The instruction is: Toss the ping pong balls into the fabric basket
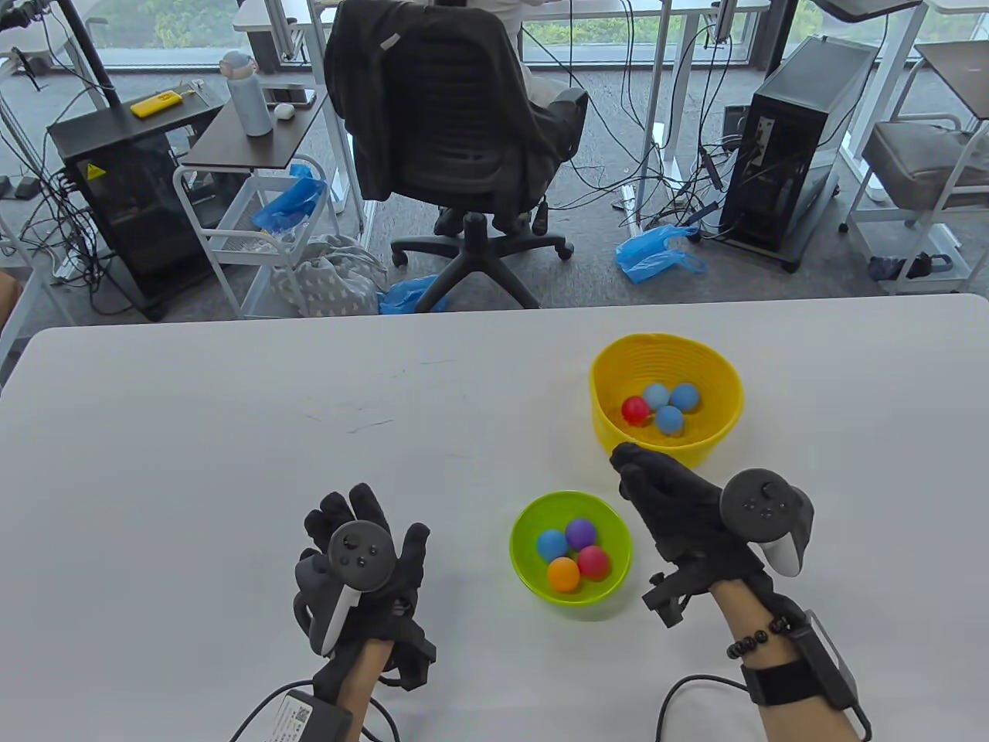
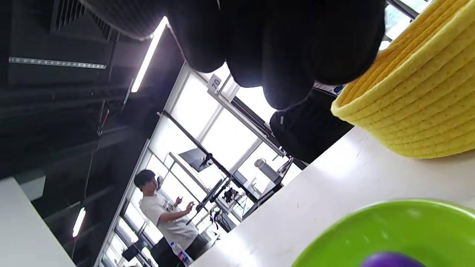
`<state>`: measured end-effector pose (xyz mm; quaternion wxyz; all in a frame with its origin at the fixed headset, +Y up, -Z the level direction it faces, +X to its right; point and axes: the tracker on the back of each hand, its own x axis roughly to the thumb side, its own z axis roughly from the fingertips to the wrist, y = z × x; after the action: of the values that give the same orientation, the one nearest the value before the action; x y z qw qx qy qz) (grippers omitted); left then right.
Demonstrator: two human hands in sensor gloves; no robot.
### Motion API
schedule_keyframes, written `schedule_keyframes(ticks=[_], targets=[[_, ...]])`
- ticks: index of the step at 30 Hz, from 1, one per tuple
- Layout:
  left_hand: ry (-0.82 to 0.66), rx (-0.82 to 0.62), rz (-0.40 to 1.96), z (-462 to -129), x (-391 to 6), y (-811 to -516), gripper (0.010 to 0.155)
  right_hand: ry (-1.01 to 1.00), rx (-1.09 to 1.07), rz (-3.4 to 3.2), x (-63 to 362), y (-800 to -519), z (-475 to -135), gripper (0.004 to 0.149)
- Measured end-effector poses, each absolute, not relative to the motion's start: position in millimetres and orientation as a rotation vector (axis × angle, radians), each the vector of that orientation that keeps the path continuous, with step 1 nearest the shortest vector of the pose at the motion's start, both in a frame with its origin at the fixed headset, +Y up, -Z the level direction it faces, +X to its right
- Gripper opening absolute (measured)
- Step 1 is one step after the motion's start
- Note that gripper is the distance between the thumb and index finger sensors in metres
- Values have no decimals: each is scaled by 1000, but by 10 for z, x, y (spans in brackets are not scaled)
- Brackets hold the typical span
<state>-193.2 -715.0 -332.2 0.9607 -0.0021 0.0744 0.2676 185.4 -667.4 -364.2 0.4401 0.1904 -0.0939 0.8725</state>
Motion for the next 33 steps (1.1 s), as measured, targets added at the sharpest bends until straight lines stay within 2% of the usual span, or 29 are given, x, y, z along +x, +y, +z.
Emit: schedule_keyframes(ticks=[6, 14, 23, 33], targets=[[148, -1, 545, -3323, -1934, -7148, 84, -146, 594, 2318, 1485, -6690, -3519, 53], [148, 2, 551, -3324, -1941, -7148, 84, -28, 695, 2487, 1193, -6855, -3451, 54], [148, 3, 553, -3323, -1944, -7147, 84, 226, 698, 2619, 1000, -7080, -3484, 54], [148, 4, 557, -3321, -1950, -7147, 84, 301, 680, 2742, 903, -7218, -3528, 53]])
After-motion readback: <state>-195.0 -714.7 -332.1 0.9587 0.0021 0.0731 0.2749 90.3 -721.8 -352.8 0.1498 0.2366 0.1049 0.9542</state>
